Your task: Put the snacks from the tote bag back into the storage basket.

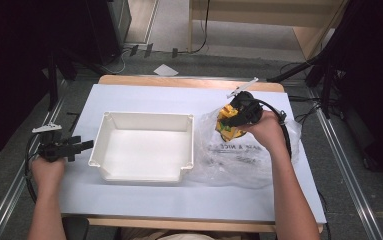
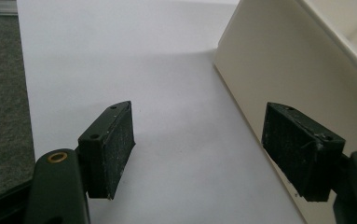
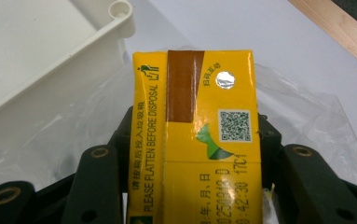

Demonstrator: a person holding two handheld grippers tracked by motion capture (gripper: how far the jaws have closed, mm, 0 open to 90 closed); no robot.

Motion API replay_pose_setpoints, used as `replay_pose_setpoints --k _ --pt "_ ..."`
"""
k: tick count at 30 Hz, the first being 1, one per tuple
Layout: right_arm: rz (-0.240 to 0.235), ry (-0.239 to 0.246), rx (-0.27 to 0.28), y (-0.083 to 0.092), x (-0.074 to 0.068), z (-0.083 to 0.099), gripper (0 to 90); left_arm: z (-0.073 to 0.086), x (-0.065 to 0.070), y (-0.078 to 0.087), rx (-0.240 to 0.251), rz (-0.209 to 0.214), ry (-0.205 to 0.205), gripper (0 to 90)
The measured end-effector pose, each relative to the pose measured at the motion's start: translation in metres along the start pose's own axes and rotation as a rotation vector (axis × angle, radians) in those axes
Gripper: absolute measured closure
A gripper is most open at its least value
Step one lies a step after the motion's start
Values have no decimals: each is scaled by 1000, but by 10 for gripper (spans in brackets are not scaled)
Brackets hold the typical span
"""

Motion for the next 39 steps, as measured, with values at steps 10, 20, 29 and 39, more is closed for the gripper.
replay_pose_setpoints --k 10,20,29,39 --pt "-20 34 18 11 -16 -5 523 0 0 0 0 2 -1 265" --pt "-24 50 14 12 -27 -8 523 0 0 1 16 22 -8 285" --pt "-57 64 30 19 -40 -14 523 -1 1 1 19 27 -7 288" --pt "-65 100 49 23 -54 -21 524 0 2 0 10 37 -12 292"
Point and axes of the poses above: each handheld gripper's, and its own axes: y roughly backward along the jaws, z roughly out of its underside, x roughly to its right, the point moved 1 cm from there along -y, roughly forward along the jaws, and after that the axes turned 12 degrees about -y, right-handed, at the moved point
